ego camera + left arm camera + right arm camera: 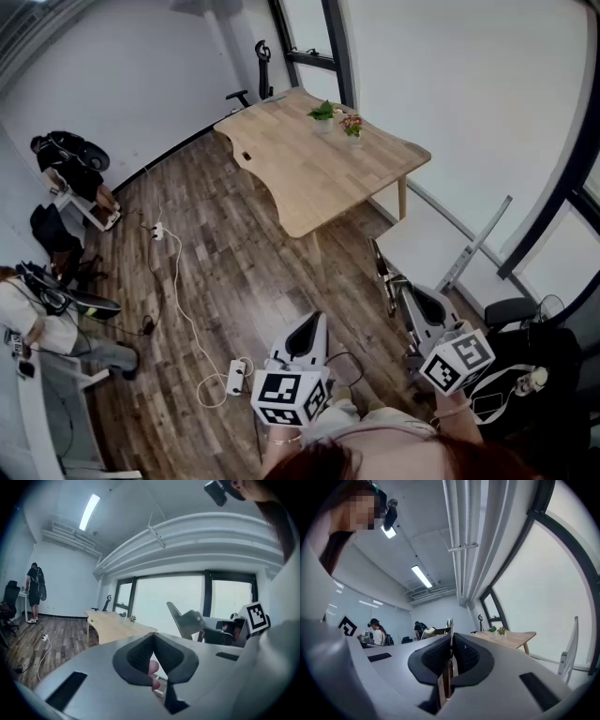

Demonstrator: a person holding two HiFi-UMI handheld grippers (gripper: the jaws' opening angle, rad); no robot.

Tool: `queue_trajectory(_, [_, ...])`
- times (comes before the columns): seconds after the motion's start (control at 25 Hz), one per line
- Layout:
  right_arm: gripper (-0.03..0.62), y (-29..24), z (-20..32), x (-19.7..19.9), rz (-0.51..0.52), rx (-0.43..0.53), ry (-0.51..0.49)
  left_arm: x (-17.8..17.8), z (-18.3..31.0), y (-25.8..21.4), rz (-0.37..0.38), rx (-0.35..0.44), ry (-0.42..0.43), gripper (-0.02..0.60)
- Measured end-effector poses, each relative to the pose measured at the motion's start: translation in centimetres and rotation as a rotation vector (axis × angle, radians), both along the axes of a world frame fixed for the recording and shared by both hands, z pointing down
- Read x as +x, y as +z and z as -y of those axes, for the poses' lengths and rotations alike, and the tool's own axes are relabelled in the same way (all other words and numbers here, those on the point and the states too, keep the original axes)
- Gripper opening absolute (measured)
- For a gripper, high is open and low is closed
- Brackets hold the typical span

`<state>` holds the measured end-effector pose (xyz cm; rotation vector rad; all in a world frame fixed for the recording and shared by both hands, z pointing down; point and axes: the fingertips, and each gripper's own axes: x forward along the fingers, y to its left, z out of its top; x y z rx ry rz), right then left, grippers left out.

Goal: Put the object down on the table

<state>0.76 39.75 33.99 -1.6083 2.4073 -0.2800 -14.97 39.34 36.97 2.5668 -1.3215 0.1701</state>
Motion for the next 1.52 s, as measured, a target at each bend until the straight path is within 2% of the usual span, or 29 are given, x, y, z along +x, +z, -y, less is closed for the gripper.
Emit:
queue_trajectory(0.56, [0.002, 0.4, -1.7, 5.9, -0.032, 0.049, -0.044, 6.3, -2.5, 0.2, 0.004, 0.006, -0.05, 0.002])
queue_trajectory(0.8, [0.002, 0.7, -1.2, 7.0, -0.055, 0.071, -0.036, 7.4, -2.2, 0.3, 0.018, 0.0, -0.054, 0.002])
queue_trajectory(1.2, [0.002, 2.0, 1.3, 8.7, -0.043, 0.046, -0.018, 9.0, 0.5, 1.0, 0.032, -0.005, -0.033, 0.002])
queue_trajectory(1.52, [0.002, 2.3, 4.9, 8.1, -0.038, 0.032, -0.031, 8.9, 4.2, 1.3, 0.032, -0.011, -0.015, 0.002])
